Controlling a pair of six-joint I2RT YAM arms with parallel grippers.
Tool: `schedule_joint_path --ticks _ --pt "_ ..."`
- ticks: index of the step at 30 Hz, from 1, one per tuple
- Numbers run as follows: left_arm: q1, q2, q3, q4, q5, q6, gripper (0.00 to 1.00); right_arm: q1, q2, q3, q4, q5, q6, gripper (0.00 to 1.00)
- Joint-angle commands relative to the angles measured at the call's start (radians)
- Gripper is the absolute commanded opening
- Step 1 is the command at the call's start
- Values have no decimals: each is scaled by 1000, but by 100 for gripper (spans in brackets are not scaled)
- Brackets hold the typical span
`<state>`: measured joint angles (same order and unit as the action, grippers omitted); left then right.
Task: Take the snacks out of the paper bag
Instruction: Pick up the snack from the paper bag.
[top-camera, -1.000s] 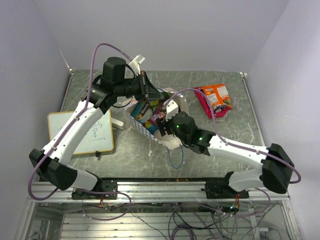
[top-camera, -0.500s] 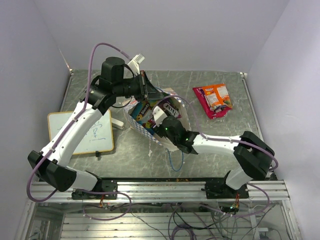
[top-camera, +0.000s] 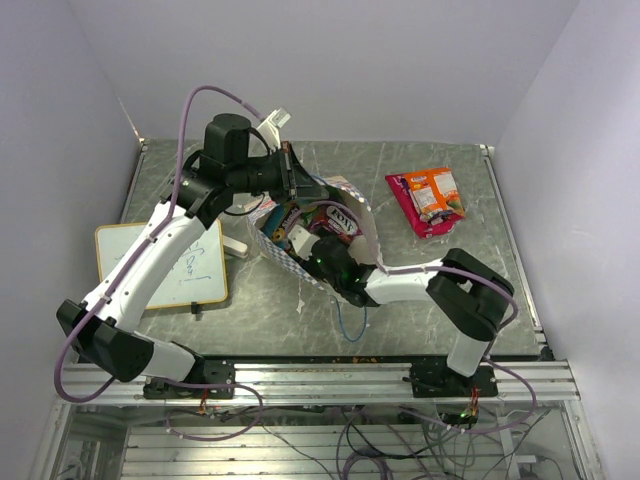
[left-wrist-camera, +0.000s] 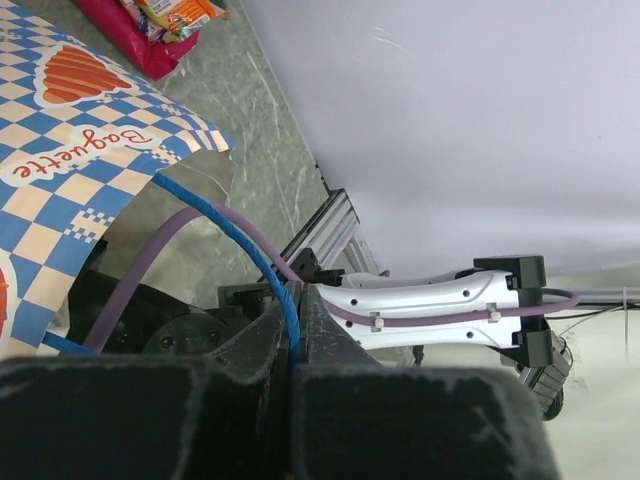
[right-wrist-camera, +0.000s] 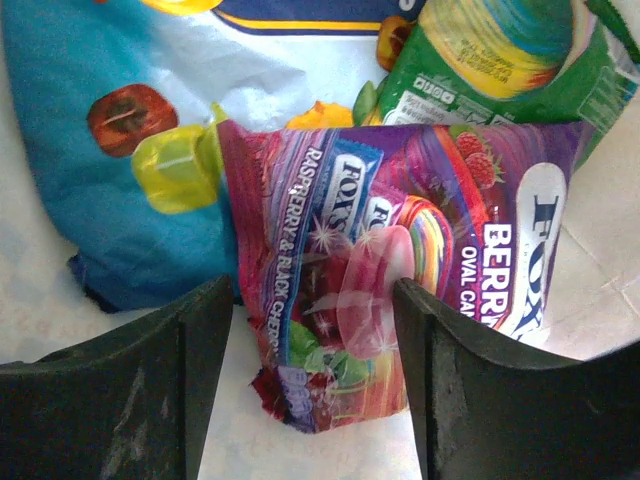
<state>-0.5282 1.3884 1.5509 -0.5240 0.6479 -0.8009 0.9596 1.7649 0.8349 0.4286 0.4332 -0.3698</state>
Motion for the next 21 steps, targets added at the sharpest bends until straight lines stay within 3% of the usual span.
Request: schedule_joint_path --ticks 1,8,13,21 --pt "-9 3 55 -9 7 2 7 -5 55 51 84 96 -51 60" --pt "-11 9 69 -35 4 20 7 -5 15 57 88 119 -69 29" --pt "-10 17 76 -45 7 31 7 -5 -94 55 6 36 -35 11" --pt "-10 16 63 -36 4 33 7 -5 -301 51 -191 -161 120 4"
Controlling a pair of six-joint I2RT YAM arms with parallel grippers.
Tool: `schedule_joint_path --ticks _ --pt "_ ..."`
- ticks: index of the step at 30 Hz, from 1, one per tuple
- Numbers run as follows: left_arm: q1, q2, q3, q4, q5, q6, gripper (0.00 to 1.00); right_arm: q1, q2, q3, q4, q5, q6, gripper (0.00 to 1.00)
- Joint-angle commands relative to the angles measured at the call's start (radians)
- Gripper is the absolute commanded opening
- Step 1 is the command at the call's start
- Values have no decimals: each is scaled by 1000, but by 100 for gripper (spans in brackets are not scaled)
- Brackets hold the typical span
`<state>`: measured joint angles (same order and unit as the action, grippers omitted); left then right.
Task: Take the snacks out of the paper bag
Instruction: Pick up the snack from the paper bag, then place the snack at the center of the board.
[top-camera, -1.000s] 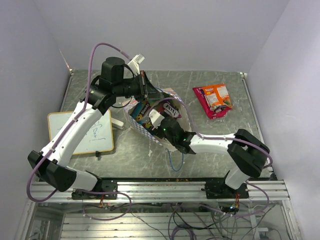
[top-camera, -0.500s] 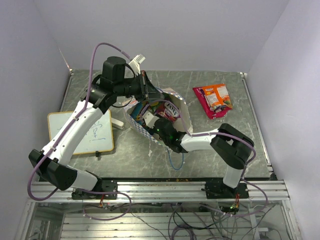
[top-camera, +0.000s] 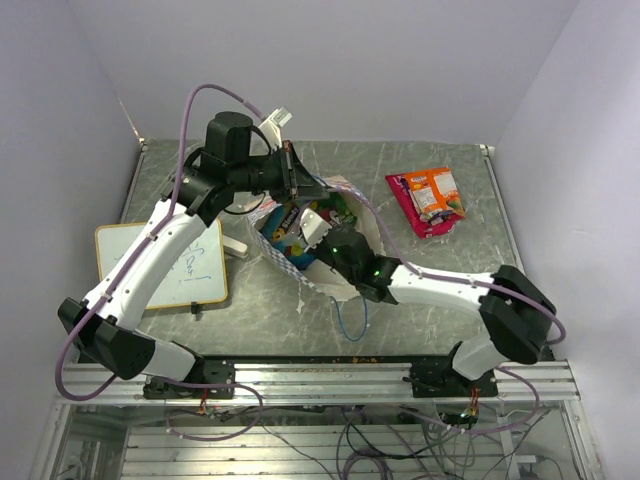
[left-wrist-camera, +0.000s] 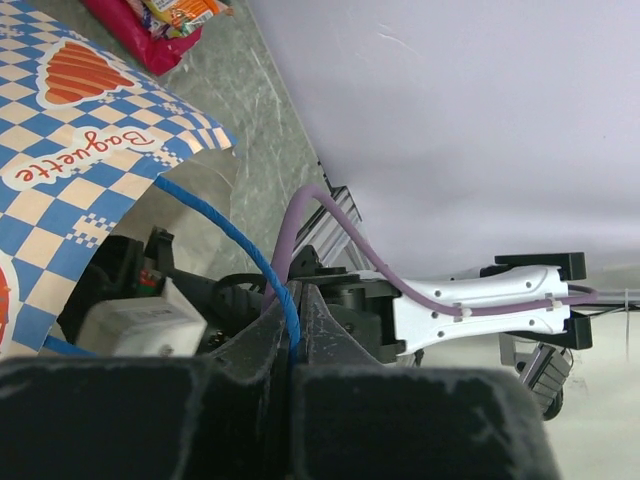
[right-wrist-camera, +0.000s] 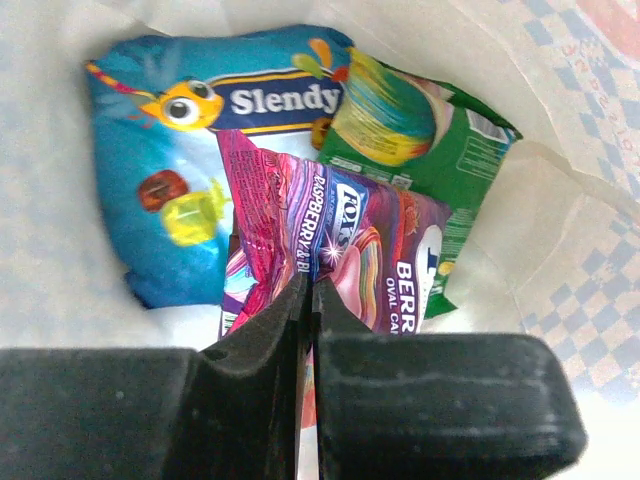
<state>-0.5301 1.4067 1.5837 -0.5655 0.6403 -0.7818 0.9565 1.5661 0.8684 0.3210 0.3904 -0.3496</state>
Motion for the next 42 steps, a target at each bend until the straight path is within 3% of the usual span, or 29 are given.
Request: schedule_joint_path --ticks 1,8,20,30,42 --pt "-8 0 30 4 12 15 7 -2 -127 18 -109 -131 129 3" --pt "-8 -7 2 33 16 -1 7 -3 -274 18 -233 -196 278 0" --pt "-7 -3 12 -30 -29 8 7 -1 -428 141 -437 -134 472 0" --pt "4 15 34 -103 -89 5 7 -2 -444 386 -657 -19 625 0" --pt "57 20 83 -159 -115 30 7 -3 -442 467 -803 89 629 0"
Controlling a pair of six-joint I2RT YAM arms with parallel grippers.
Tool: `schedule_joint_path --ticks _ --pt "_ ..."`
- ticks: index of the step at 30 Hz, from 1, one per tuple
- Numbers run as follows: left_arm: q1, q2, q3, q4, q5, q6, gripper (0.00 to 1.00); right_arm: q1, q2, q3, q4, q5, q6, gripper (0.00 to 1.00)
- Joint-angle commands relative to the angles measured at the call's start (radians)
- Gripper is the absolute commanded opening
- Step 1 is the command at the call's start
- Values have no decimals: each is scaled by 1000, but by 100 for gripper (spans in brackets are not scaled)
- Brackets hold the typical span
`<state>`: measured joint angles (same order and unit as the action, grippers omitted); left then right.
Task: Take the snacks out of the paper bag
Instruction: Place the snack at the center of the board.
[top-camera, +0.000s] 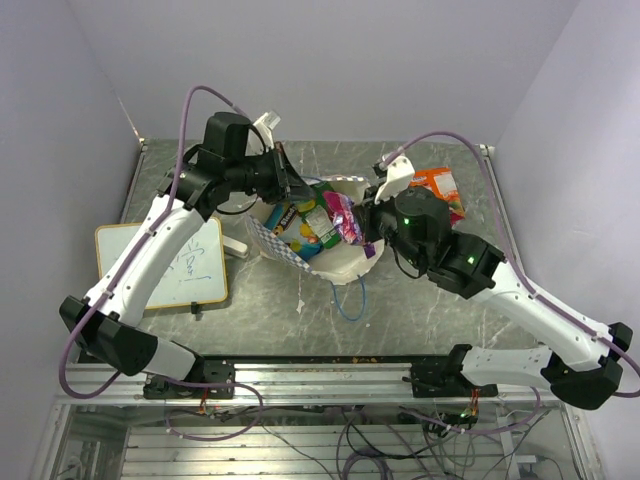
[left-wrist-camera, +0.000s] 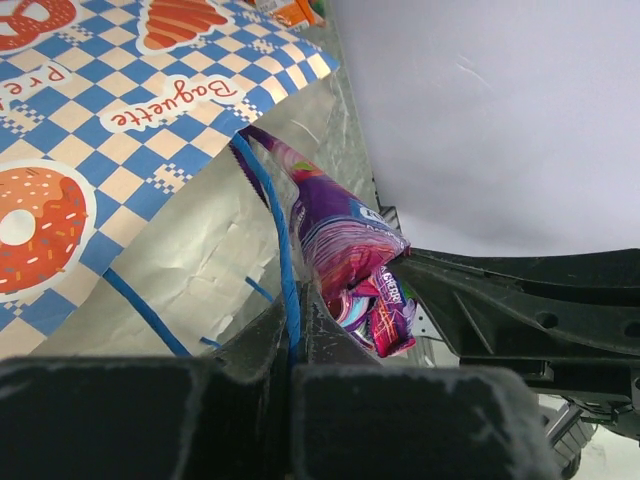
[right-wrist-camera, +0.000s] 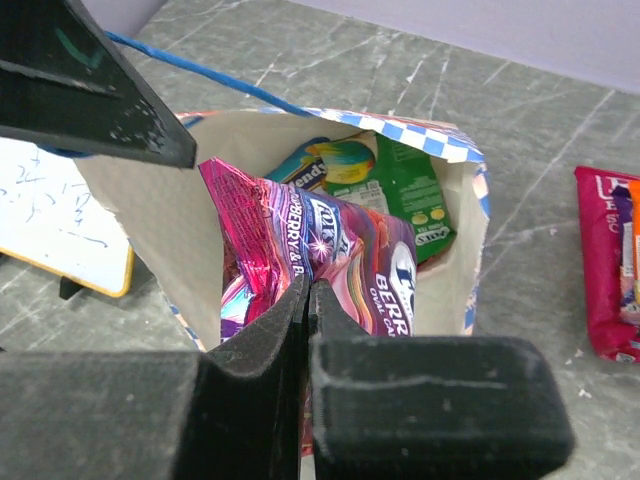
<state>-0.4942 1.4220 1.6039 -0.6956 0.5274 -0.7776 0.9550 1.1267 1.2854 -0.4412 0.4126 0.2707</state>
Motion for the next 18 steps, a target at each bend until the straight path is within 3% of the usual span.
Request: schedule_joint_path --ticks 1,12,14,18 --pt "23 5 70 -37 -5 33 7 -2 0 59 -42 82 15 0" --pt "32 12 29 -54 -1 62 7 -19 131 344 -152 353 126 0" --pt "33 12 27 -49 6 62 7 -73 188 407 -191 396 152 0" --pt "32 13 32 -50 7 69 7 -290 281 468 -183 311 220 0"
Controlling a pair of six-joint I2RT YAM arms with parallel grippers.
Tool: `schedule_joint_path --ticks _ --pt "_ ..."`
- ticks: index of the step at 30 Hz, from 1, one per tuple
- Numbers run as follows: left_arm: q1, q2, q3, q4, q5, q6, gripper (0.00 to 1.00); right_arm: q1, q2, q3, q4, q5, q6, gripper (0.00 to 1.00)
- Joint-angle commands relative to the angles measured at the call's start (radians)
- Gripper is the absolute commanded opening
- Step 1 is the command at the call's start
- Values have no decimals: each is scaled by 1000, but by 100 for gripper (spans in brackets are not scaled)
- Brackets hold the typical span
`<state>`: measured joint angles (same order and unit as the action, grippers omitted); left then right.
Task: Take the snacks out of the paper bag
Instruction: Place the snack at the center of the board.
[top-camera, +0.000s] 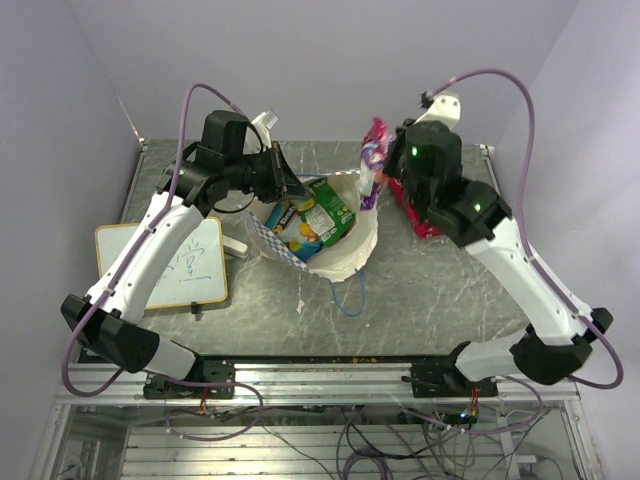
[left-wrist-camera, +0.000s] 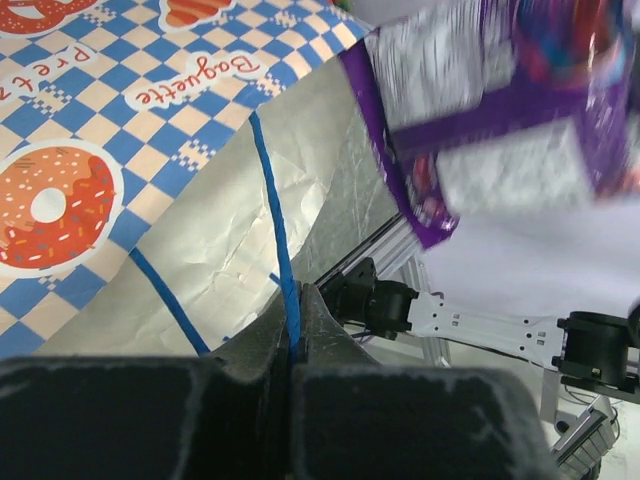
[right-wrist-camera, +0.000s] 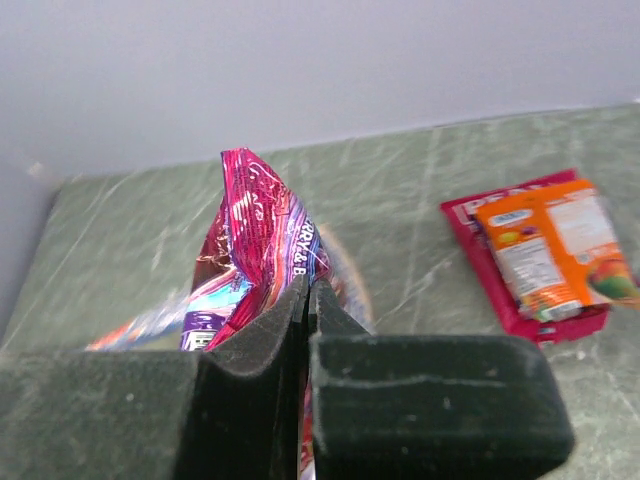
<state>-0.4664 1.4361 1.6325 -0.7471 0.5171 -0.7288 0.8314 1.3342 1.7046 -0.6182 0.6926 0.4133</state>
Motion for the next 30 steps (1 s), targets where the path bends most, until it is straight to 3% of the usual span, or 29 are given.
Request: schedule_joint_path --ticks 1,4,11,16,22,30 --pt "5 -2 2 0 17 22 7 -191 90 50 27 15 63 0" --pt "5 -1 5 -7 19 21 7 -240 129 63 122 7 31 0" --pt "5 3 28 -31 10 45 7 -380 213 126 127 -4 27 0" --pt "7 16 35 -35 13 53 7 -397 198 124 125 -36 40 0" --pt "11 35 29 -17 30 45 7 -399 135 165 45 -155 172 0" --pt "11 33 19 7 50 26 7 -411 99 81 30 -20 179 0"
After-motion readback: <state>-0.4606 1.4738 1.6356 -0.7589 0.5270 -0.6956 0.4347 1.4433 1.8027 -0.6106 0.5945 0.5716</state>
